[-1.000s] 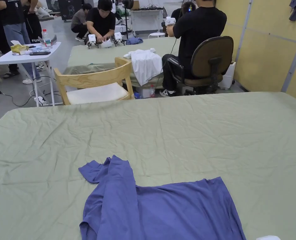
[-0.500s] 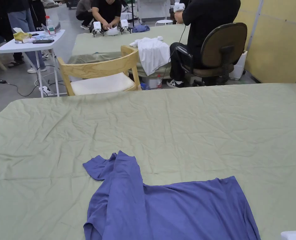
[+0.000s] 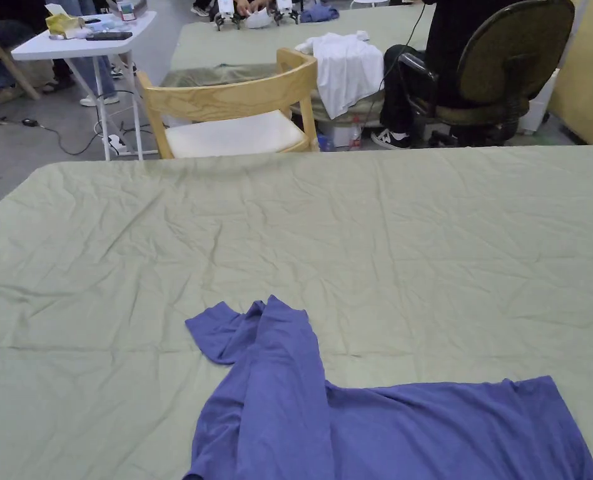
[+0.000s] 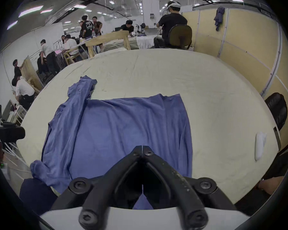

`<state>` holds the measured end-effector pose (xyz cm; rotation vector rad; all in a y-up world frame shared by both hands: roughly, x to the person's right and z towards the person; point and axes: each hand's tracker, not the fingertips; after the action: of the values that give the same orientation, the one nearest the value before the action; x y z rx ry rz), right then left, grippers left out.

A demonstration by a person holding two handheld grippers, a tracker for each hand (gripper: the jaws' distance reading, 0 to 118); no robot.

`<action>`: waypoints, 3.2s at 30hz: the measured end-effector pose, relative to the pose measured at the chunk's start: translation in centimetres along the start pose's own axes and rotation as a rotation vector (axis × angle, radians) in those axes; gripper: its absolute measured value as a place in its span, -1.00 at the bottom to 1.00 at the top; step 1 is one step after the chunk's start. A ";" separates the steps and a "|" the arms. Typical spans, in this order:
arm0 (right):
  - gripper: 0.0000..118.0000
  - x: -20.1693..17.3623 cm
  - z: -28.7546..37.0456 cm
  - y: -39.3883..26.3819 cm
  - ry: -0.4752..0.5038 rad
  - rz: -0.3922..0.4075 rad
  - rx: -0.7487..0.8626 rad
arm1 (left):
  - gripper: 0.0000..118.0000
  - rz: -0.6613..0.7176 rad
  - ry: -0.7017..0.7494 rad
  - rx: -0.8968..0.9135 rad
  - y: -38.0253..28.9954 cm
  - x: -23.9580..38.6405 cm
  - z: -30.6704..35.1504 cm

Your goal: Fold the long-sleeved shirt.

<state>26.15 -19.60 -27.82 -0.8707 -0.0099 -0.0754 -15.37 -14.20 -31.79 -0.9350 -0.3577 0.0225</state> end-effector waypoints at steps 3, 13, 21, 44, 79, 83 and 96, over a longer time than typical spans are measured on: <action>-0.96 -0.9 -0.4 0.2 -0.018 0.007 -0.014 | -1.00 0.000 0.001 -0.003 1.7 -1.6 -2.3; -0.96 0.3 -0.5 0.6 -0.006 -0.078 -0.045 | -1.00 0.059 -0.010 0.044 15.7 -4.7 -12.4; -0.96 1.2 0.0 0.0 -0.040 -0.189 -0.023 | 0.92 0.043 0.027 -0.030 25.8 -4.4 -23.6; -0.96 0.6 4.6 0.0 0.048 -0.261 0.038 | -0.86 -0.013 0.052 -0.073 25.5 -2.0 -19.3; -0.96 -2.5 18.1 -1.1 0.130 -0.129 0.192 | 0.95 0.218 -0.085 0.053 6.9 -0.3 -6.7; -0.96 -2.7 18.4 -1.1 0.144 -0.130 0.202 | 0.79 0.124 -0.018 0.101 4.2 0.7 -0.2; -0.96 -3.0 15.7 -1.2 0.165 -0.143 0.150 | -1.00 0.162 -0.004 -0.014 -3.1 0.8 2.0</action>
<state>23.42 -8.18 -16.90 -0.7112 0.0760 -0.2770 -15.65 -14.38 -28.04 -0.9759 -0.2850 0.1702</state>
